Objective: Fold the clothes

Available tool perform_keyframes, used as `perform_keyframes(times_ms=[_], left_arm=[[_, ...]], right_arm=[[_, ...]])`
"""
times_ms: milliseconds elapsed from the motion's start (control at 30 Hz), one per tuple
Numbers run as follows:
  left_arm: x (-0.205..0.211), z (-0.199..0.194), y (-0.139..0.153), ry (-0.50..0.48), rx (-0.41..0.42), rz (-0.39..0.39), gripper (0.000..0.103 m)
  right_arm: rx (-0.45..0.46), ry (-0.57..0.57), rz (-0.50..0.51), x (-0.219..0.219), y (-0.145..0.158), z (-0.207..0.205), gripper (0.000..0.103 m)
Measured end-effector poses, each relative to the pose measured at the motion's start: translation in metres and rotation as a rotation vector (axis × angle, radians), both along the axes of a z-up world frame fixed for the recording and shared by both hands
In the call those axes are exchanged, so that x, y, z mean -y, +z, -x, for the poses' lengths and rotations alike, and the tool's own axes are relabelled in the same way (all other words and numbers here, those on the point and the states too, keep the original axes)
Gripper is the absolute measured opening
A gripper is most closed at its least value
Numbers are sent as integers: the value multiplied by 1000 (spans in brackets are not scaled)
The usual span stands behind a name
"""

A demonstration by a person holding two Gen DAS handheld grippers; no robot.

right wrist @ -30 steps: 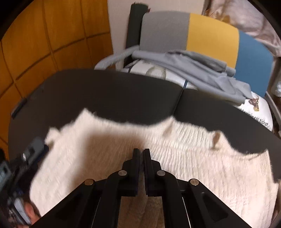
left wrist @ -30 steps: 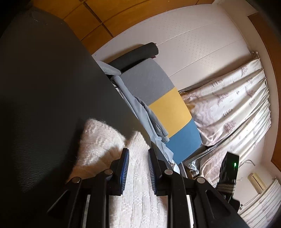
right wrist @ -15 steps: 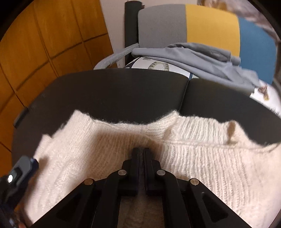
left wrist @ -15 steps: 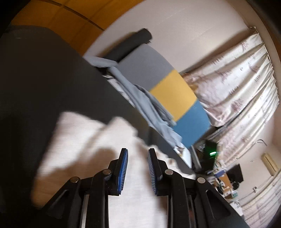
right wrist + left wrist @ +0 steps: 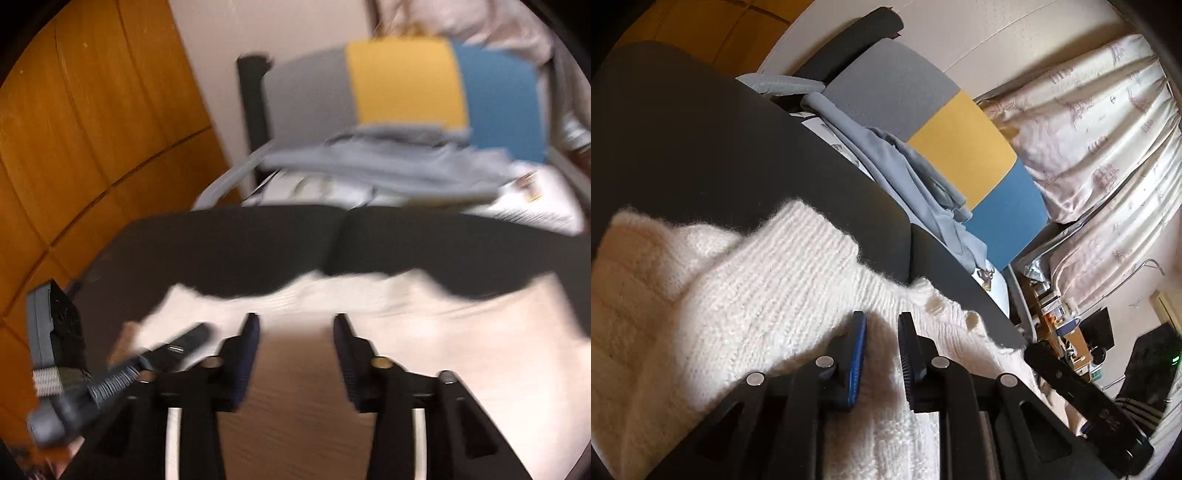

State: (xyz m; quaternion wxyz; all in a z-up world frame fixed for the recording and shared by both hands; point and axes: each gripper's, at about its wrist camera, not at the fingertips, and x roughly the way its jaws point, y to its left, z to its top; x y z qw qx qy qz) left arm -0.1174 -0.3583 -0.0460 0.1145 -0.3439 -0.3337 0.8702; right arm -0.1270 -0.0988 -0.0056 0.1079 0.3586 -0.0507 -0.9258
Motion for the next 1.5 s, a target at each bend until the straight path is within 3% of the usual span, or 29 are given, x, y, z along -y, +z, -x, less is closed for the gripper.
perform_keyframes(times_ms=[100, 233, 267, 333, 367, 533, 600, 667, 733, 833, 867, 900, 1067, 1200, 1300, 1433, 1500], left_arm=[[-4, 2, 1, 8, -11, 14, 17], [-3, 3, 1, 8, -20, -5, 17], [-2, 2, 1, 7, -22, -11, 17], [0, 1, 1, 7, -23, -14, 17], [1, 1, 2, 7, -23, -14, 17], [4, 0, 0, 4, -28, -22, 17], [5, 0, 0, 3, -29, -26, 17], [6, 0, 0, 3, -30, -27, 17], [6, -1, -1, 4, -31, -26, 17], [6, -1, 0, 5, -30, -20, 17], [6, -1, 0, 4, -30, -19, 17], [6, -2, 1, 4, -30, -17, 17], [4, -2, 4, 10, -10, 18, 17], [15, -24, 7, 31, -6, 82, 19], [23, -40, 10, 46, -3, 131, 22], [35, -61, 13, 68, 2, 195, 22], [42, -71, 14, 81, -1, 203, 22]], right_arm=[[82, -84, -81, -42, -7, 7, 44], [227, -100, -112, -67, -40, 26, 42], [221, -92, -117, -66, -43, 28, 37], [189, -93, -118, -64, -44, 33, 12], [176, -112, -116, -65, -43, 36, 6], [152, -169, -113, -68, -51, 49, 6], [145, -156, -70, -72, -47, 48, 10], [166, -153, -34, -82, -42, 43, 23], [117, -199, -23, -92, -30, 27, 48], [70, -215, -24, -103, -24, 0, 43], [89, -226, -56, -106, -31, -2, 38], [112, -240, -93, -109, -39, -4, 24], [102, -248, -26, -124, -50, 1, 25], [82, -258, 35, -133, -36, -17, 33], [13, -299, 114, -148, -19, -56, 62], [43, -356, 131, -175, -19, -90, 64], [85, -398, 186, -193, -30, -101, 66]])
